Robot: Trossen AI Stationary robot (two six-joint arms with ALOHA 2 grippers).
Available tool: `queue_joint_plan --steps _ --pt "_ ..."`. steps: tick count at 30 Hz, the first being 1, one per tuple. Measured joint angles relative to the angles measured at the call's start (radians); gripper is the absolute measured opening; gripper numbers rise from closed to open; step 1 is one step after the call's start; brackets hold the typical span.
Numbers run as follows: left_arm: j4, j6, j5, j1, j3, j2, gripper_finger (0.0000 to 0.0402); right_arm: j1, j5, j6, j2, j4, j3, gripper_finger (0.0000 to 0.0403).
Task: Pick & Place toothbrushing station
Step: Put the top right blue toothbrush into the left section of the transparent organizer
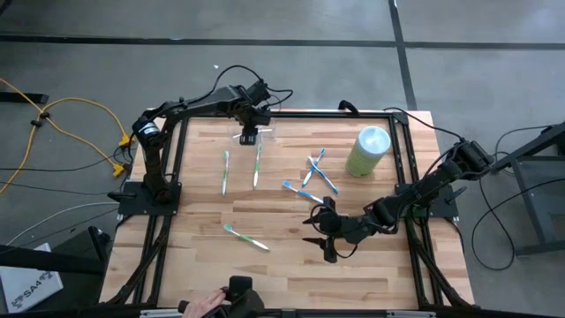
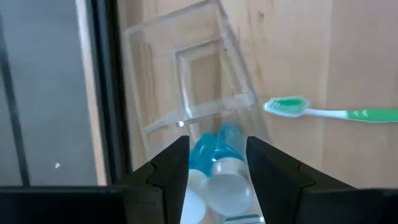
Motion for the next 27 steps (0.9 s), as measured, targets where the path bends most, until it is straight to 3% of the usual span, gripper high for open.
queue_joint_plan --steps 13,21,27 --pt "-0.001 -0.057 -0.009 -0.026 0.002 -0.13 0.0153 0.0 -0.012 0.0 0.0 0.001 0.0 0.0227" --pt "-0.155 -0.316 0.134 -0.083 0.003 -0.287 0.0153 0.0 -0.012 0.003 0.0 0.0 0.0 0.0227" --pt "-0.27 -0.482 0.155 -0.171 0.003 -0.366 0.0153 0.0 -0.012 0.003 0.0 -0.005 0.0 0.0227"
